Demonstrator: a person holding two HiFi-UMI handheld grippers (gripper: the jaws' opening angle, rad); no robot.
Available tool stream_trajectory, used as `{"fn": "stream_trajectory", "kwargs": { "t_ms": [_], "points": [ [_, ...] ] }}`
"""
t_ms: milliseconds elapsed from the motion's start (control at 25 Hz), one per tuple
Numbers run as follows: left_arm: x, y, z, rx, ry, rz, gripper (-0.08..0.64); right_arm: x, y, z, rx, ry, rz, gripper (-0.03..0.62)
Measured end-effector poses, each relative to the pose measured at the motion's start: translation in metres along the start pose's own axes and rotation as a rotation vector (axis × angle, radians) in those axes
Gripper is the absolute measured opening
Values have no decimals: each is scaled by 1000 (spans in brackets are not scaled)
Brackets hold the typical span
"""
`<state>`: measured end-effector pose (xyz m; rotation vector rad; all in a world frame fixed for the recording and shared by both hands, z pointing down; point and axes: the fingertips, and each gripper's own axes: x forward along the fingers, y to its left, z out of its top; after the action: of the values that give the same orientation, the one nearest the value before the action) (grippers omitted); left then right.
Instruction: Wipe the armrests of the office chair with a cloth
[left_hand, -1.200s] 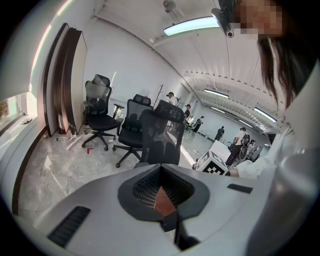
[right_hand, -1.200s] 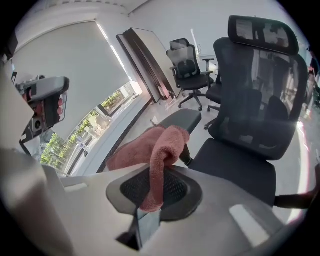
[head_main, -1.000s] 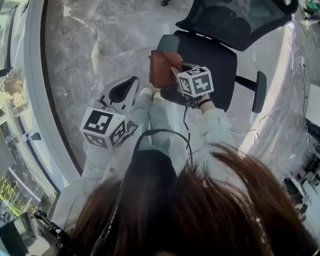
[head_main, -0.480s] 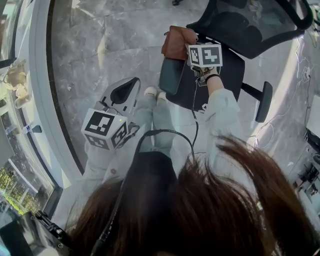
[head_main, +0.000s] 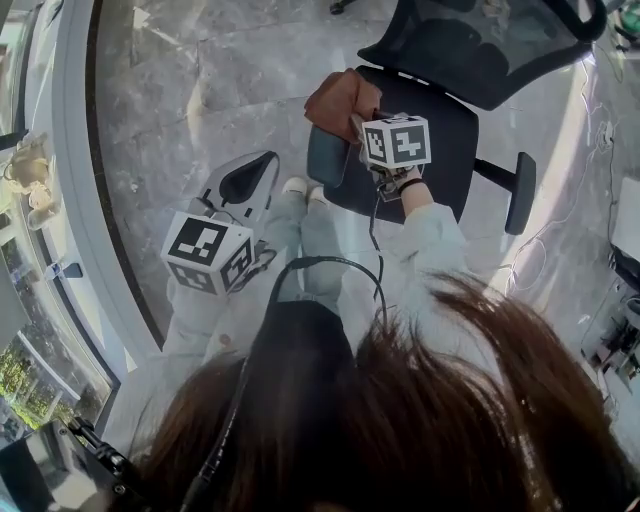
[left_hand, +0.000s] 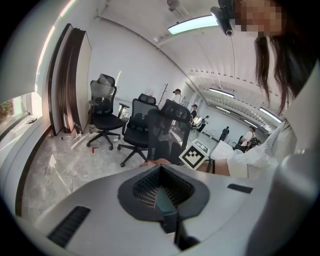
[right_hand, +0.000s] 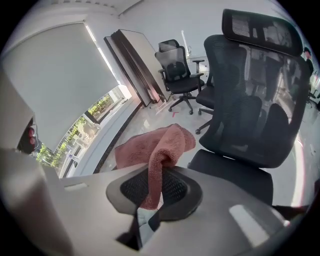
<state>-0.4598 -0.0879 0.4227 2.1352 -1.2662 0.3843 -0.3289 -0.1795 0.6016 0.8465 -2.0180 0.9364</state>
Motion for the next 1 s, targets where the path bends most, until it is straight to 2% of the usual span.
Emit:
{"fn": "stream_trajectory", "kwargs": {
  "t_ms": [160, 400, 640, 760, 840, 920, 1000],
  "points": [
    [-3, -14, 4, 23, -11, -20, 3, -20, 30, -42, 18, 2, 53, 35],
    [-9, -38, 11, 78, -34, -54, 3, -43, 66, -91, 39, 1, 74, 35],
    [-15, -56, 18, 115, -48, -79, 3, -55, 83, -119, 47, 16, 72, 35],
    [-15, -60, 18, 170, -41, -65, 3, -57, 84, -123, 64, 11, 73, 35],
    [-16, -63, 21, 187, -45, -64, 3, -65, 85, -117, 68, -44, 66, 35],
    [-20, -69, 28, 187, -61, -77, 3, -86, 89, -97, 57, -151, 56, 35],
    [-24, -76, 39, 193, -84, -88, 3, -116, 94, -68, 4, -274, 29, 35]
  ]
}}
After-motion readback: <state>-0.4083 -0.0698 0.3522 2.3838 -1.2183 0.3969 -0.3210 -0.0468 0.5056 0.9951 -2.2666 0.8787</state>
